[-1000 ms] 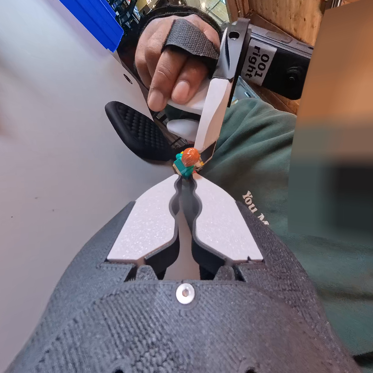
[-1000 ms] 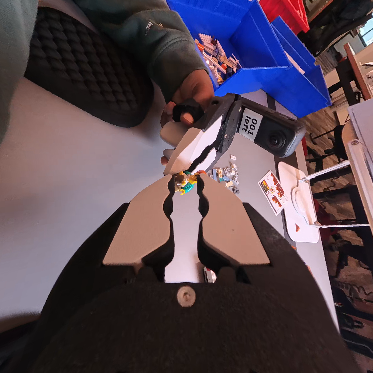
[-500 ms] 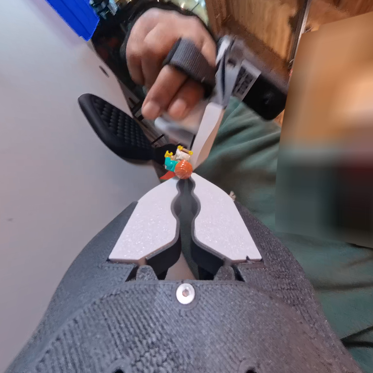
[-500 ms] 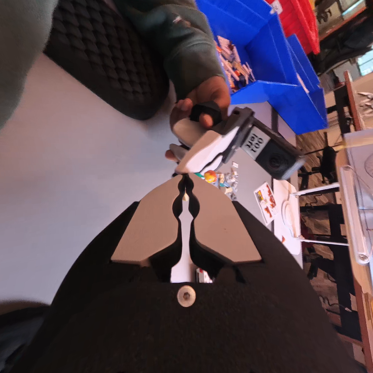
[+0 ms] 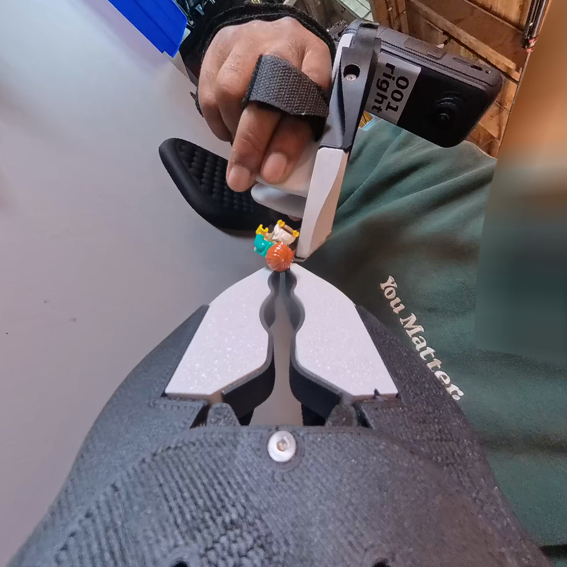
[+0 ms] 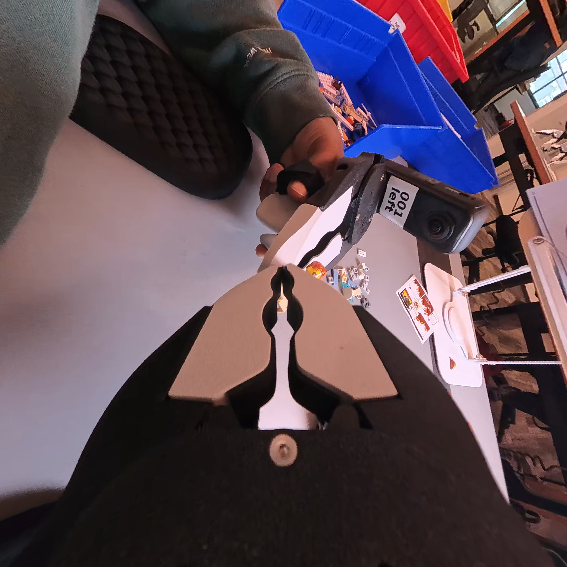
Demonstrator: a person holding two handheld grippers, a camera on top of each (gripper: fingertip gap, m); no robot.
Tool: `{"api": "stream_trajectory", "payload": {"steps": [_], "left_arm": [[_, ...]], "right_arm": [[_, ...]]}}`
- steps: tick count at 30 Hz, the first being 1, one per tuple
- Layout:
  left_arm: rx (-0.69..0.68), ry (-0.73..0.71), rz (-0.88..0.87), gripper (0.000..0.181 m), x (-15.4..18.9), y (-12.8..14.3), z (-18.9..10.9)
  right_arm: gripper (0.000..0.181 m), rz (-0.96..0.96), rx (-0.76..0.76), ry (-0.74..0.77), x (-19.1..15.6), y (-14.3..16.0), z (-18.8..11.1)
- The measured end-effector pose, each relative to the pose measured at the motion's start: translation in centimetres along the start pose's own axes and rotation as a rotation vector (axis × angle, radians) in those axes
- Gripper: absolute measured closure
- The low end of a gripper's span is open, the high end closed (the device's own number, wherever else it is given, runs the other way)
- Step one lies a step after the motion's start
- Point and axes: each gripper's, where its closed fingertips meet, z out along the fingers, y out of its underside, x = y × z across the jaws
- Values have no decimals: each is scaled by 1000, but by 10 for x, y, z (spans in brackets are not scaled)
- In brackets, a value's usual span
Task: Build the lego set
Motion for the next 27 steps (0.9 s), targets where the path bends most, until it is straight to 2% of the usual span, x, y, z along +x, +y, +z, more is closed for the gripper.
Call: {"api": "stream_trajectory", "payload": {"steps": [16,22,27], "left_arm": [[-13,-60,11,178,-12,4,-2],[-36,-214,48,178,-36,7,-9],[-63,-374,97,178,-58,9,-16]], "right_arm": [[181,47,21,8,0,2,1],[179,100,29,40,4,9,-8],[176,185,13,98,11,31,-22]]}}
